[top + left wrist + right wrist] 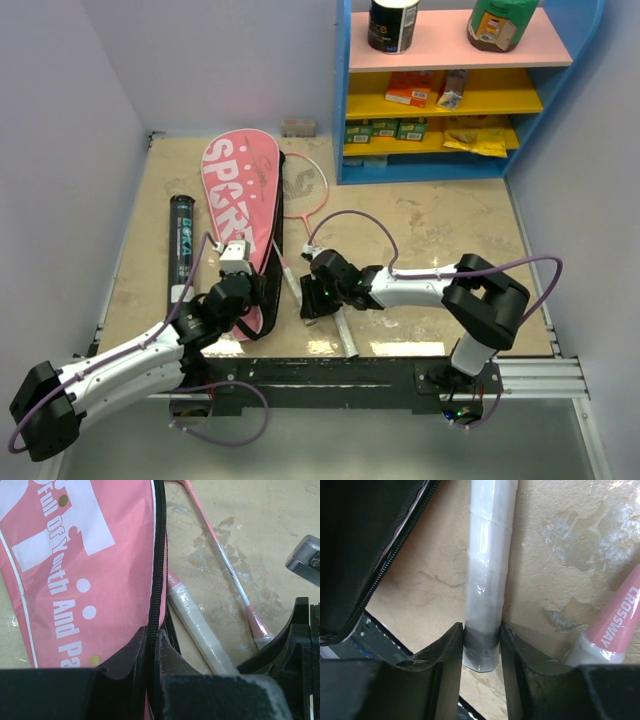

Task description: Pack up the badminton gear

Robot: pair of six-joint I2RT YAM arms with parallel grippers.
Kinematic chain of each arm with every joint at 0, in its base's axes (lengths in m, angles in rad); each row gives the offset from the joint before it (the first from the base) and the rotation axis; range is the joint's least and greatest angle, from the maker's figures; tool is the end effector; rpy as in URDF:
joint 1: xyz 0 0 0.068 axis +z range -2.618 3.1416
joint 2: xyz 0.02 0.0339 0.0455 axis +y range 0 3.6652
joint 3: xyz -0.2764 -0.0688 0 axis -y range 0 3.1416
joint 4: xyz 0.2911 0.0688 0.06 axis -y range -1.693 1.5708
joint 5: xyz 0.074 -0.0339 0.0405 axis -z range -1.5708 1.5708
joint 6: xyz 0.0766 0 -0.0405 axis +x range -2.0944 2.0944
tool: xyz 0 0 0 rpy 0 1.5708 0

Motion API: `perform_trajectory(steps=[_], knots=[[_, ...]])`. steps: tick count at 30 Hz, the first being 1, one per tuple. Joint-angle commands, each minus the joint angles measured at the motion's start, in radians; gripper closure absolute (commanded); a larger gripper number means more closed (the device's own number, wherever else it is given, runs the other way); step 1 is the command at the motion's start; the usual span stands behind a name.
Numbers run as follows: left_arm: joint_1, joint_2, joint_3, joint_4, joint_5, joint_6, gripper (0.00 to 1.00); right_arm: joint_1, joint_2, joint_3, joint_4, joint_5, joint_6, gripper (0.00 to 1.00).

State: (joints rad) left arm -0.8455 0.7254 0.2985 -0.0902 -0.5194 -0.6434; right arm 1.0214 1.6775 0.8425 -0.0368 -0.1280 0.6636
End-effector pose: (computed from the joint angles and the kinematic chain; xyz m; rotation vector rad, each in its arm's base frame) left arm 0.1778 -0.1432 0.1615 -0.1065 2.0346 -0.4001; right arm 0.1931 0.3341 0.0980 -0.5316 2.5925 0.8325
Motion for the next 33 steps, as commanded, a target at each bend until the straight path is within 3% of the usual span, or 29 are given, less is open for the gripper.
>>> perform_trajectory(steps=[1,2,4,10,27,33], knots=[[-0.012,-0.015,-0.005,0.075,-0.014,-0.001,1.0,0.011,0.019,0.013,-0.018,0.07,0.011,0.7],[-0.013,-0.017,-0.013,0.073,-0.013,-0.001,1.0,0.011,0.018,0.015,-0.017,0.073,0.013,0.8],[-0.021,-0.012,-0.022,0.116,-0.007,-0.004,1.0,0.013,0.014,0.032,-0.024,0.08,0.014,0.89],[-0.063,0.003,-0.058,0.161,-0.031,-0.028,1.0,0.013,-0.007,0.099,-0.066,0.079,0.008,0.98],[-0.199,0.098,-0.068,0.228,-0.125,-0.087,1.0,0.042,-0.079,0.187,0.032,-0.061,0.131,1.0],[-0.237,0.117,-0.056,0.239,-0.152,-0.105,1.0,0.065,-0.053,0.159,0.159,-0.064,0.194,1.0]])
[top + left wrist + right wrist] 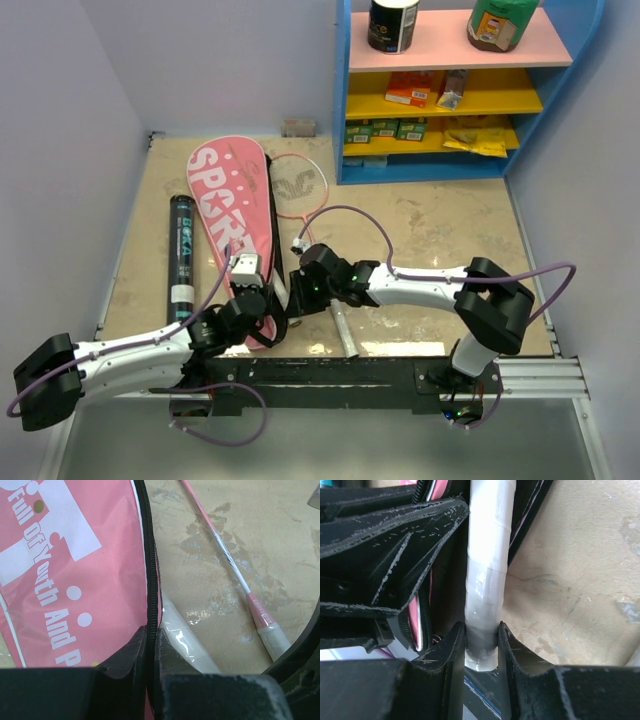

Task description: Pack up the badminton gear

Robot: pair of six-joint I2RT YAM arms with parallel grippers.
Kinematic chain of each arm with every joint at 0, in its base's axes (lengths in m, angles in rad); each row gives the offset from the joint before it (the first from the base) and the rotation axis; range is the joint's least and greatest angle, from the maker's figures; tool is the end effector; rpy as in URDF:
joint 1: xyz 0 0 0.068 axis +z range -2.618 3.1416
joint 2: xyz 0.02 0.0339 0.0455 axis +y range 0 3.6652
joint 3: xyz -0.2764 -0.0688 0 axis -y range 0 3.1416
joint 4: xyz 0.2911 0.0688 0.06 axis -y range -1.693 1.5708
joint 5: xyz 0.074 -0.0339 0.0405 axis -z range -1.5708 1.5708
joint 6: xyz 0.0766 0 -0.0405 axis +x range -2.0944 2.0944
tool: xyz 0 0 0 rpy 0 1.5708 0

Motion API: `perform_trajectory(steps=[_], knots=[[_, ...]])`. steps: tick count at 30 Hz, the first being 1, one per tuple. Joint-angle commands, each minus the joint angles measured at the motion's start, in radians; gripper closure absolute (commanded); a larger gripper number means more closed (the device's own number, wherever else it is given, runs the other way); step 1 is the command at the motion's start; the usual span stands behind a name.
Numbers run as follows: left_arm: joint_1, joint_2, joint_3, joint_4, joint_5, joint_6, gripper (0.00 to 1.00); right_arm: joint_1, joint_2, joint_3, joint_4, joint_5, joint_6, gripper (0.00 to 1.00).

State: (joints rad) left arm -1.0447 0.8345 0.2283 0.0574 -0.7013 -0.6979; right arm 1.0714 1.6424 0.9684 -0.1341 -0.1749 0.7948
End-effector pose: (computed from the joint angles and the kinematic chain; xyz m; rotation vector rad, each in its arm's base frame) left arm 0.1536 -0.1662 0.1326 -0.0577 1.9998 -0.3793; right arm 0.1836 0.3645 0.1464 -0.4573 2.6100 0.9914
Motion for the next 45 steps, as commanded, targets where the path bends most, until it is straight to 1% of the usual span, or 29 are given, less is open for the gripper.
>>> perform_trajectory(steps=[1,6,11,14,19,20,21,23,24,27,33,39,42,43,44,45], knots=[[-0.04,0.008,0.017,0.096,0.029,-0.052,1.0,0.016,-0.013,0.03,0.277,-0.021,0.07,1.0],[-0.052,0.011,0.023,0.101,0.02,-0.06,1.0,0.045,0.008,0.023,0.381,-0.035,0.113,1.0],[-0.058,-0.011,0.013,0.107,0.014,-0.072,1.0,0.079,0.03,0.01,0.459,-0.014,0.144,1.0],[-0.058,-0.035,0.011,0.101,0.01,-0.075,1.0,0.087,0.043,-0.029,0.55,-0.005,0.188,1.0],[-0.06,-0.064,0.011,0.081,0.003,-0.08,1.0,0.093,0.068,-0.126,0.763,0.0,0.264,1.0],[-0.06,-0.066,0.009,0.078,0.003,-0.081,1.0,0.094,0.073,-0.143,0.792,-0.003,0.283,0.99],[-0.06,-0.067,0.008,0.075,0.003,-0.084,1.0,0.097,0.077,-0.148,0.823,-0.005,0.288,0.92],[-0.06,-0.069,0.003,0.07,0.003,-0.091,1.0,0.104,0.086,-0.149,0.824,0.005,0.29,0.82],[-0.061,-0.071,0.002,0.068,0.003,-0.092,1.0,0.105,0.085,-0.151,0.812,0.006,0.287,0.73],[-0.061,-0.075,-0.009,0.067,0.0,-0.098,1.0,0.107,0.059,-0.16,0.769,0.032,0.268,0.61],[-0.061,-0.075,-0.014,0.067,-0.001,-0.088,1.0,0.107,-0.036,-0.2,0.634,0.118,0.231,0.54],[-0.061,-0.078,-0.02,0.064,0.003,-0.078,1.0,0.107,-0.148,-0.295,0.574,0.225,0.234,0.51],[-0.061,-0.081,-0.024,0.065,0.003,-0.078,1.0,0.105,-0.164,-0.324,0.565,0.247,0.242,0.52],[-0.061,-0.081,-0.024,0.067,0.002,-0.075,1.0,0.107,-0.159,-0.324,0.564,0.247,0.238,0.54],[-0.061,-0.08,-0.023,0.068,0.002,-0.074,1.0,0.107,-0.153,-0.321,0.567,0.242,0.236,0.63],[-0.061,-0.081,-0.02,0.068,0.0,-0.072,1.0,0.107,-0.148,-0.316,0.571,0.242,0.235,0.67]])
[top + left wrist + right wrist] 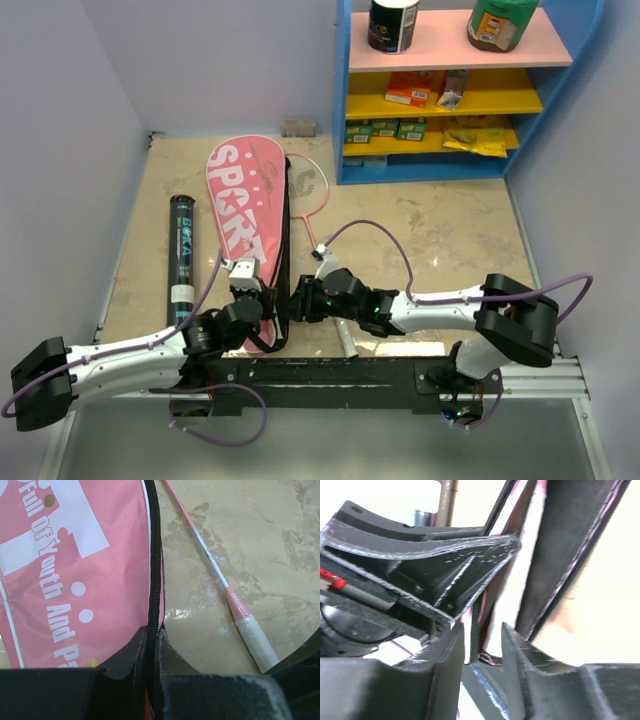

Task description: Pack up the badminton gear

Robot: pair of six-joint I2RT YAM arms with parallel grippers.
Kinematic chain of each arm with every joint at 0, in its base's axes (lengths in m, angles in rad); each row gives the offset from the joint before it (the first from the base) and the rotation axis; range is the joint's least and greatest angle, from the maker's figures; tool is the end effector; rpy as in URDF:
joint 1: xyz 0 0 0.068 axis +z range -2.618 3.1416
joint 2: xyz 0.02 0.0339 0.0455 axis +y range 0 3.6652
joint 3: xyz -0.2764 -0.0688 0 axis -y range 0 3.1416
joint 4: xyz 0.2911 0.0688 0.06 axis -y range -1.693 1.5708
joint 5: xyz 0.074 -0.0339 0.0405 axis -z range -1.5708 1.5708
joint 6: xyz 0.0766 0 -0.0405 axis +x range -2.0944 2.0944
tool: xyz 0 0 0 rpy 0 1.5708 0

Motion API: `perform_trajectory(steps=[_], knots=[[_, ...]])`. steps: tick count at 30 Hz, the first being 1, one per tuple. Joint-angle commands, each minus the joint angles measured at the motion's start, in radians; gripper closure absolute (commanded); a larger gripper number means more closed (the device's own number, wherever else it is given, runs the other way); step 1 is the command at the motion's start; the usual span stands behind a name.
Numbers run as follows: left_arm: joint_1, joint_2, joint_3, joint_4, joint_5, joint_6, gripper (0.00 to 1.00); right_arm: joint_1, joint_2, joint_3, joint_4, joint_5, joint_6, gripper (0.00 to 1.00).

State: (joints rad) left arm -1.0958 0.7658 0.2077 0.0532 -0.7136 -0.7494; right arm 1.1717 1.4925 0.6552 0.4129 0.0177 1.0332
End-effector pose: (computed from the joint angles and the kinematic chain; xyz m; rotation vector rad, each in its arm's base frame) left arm 0.1429 -0.1682 0.1380 -0.0854 1.9732 -0.4730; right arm 0.1470 0.3451 0.1510 -0.1451 2.2812 1.3074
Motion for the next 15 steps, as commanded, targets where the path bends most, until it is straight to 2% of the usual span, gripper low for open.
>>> perform_trajectory(steps=[1,2,5,15], knots=[[-0.01,-0.014,0.001,0.073,0.013,-0.015,1.0,0.006,0.012,0.003,0.023,0.05,-0.005,0.73],[-0.01,-0.016,0.004,0.071,0.014,-0.013,1.0,0.006,0.015,0.004,0.023,0.05,-0.004,0.83],[-0.01,-0.031,0.009,0.065,0.019,-0.007,1.0,0.006,0.023,0.006,0.023,0.062,-0.007,0.94],[-0.01,-0.057,0.009,0.057,0.017,-0.001,1.0,0.006,0.141,0.02,0.142,-0.015,0.013,0.92]])
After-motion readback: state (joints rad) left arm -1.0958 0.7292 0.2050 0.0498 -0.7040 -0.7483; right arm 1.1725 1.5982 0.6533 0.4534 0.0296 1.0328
